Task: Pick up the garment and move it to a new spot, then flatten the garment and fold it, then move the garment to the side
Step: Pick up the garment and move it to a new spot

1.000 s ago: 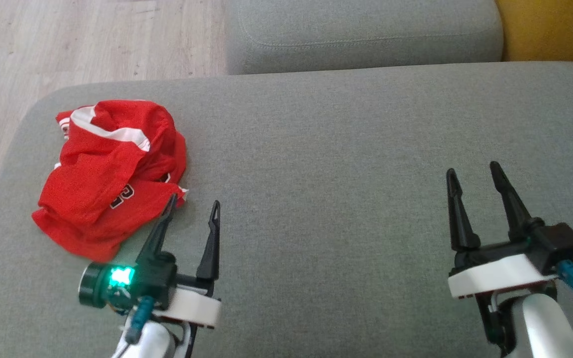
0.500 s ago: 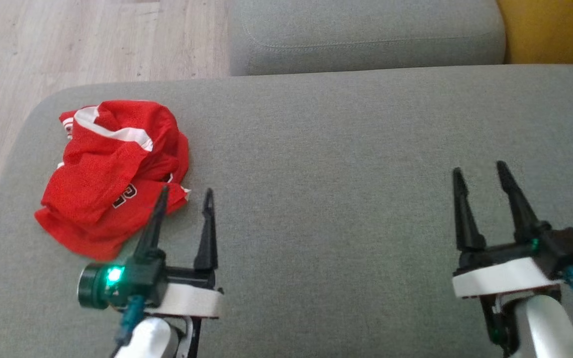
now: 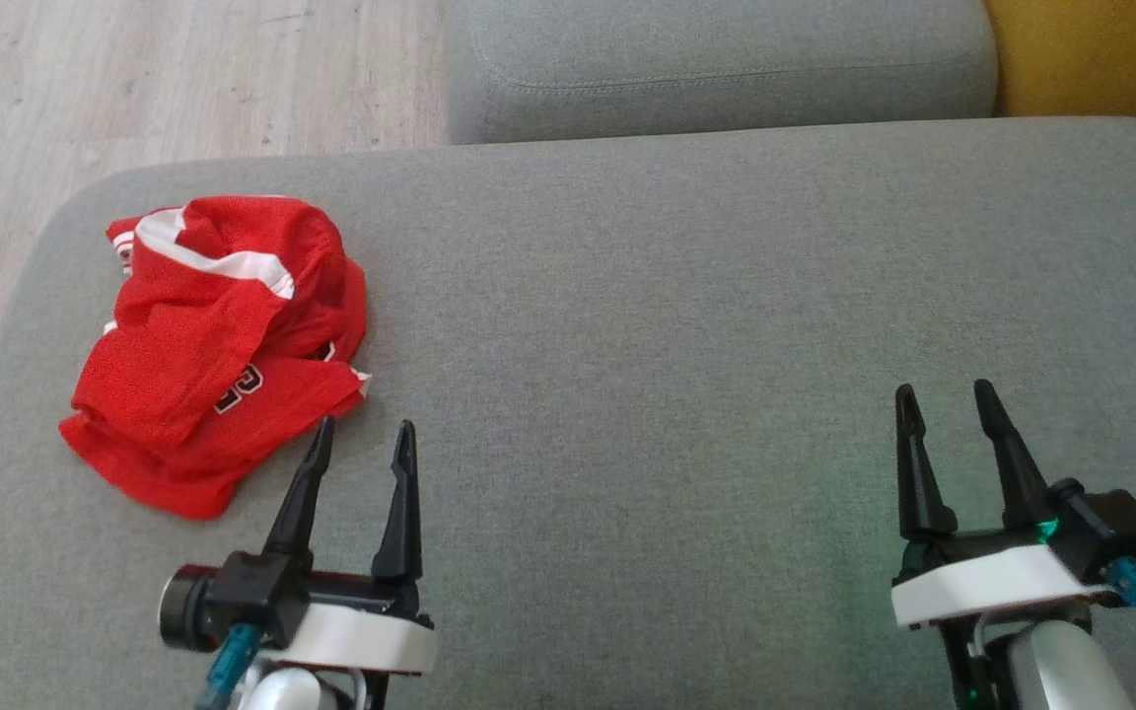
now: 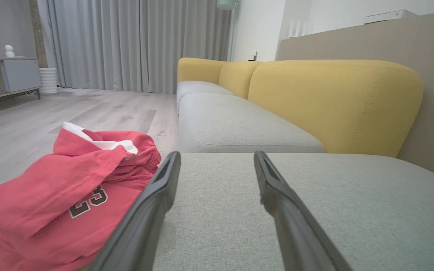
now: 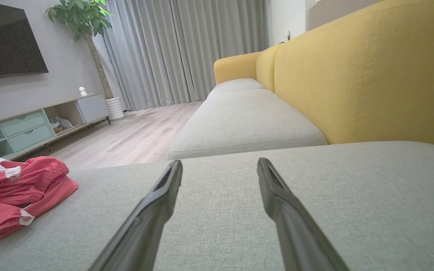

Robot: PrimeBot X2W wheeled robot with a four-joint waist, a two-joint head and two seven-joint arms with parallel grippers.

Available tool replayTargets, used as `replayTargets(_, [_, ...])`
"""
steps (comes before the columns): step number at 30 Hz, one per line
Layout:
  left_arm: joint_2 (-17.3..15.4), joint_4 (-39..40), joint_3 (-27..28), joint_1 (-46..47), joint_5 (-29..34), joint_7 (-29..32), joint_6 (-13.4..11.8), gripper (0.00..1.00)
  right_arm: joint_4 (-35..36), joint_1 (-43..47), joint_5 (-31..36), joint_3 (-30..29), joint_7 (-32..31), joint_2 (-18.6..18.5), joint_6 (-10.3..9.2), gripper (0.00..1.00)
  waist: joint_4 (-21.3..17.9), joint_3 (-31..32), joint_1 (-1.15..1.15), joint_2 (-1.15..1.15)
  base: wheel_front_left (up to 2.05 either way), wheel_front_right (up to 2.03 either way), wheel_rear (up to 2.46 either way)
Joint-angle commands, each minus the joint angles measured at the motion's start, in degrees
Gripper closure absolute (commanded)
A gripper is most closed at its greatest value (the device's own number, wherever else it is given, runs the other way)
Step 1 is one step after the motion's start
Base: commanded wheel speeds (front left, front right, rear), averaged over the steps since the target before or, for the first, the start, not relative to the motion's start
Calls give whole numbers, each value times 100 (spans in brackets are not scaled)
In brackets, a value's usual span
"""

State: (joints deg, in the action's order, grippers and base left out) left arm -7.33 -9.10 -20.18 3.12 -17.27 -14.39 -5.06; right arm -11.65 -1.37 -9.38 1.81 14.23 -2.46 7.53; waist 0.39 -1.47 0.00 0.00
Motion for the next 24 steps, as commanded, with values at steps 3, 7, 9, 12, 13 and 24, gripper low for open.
replayTargets(3, [118, 40, 420, 131, 216, -61, 203, 0, 77, -194, -151, 215, 77, -42, -4, 0, -23, 1, 0, 0, 0, 0, 0])
replayTargets(7, [241, -43, 645, 106, 362, -61, 368, 0, 3, -220, -313, 238, 77, -42, -4, 0, -29, 18, 0, 0, 0, 0, 0])
replayTargets(9, [292, -66, 733, 94, 422, -61, 437, 0, -18, -232, -354, 246, 77, -42, -4, 0, -27, 25, 0, 0, 0, 0, 0])
replayTargets(12, [348, -82, 835, 82, 511, -61, 515, 0, -34, -243, -419, 254, 77, -42, -4, 0, -14, 22, 0, 0, 0, 0, 0])
replayTargets(13, [363, -82, 864, 79, 538, -61, 535, 0, -42, -244, -444, 262, 77, -42, -4, 0, -6, 23, 0, 0, 0, 0, 0])
replayTargets(24, [437, -122, 1149, -8, 628, -61, 605, 0, 7, -173, -592, 615, 77, -42, -4, 0, 397, 130, 0, 0, 0, 0, 0])
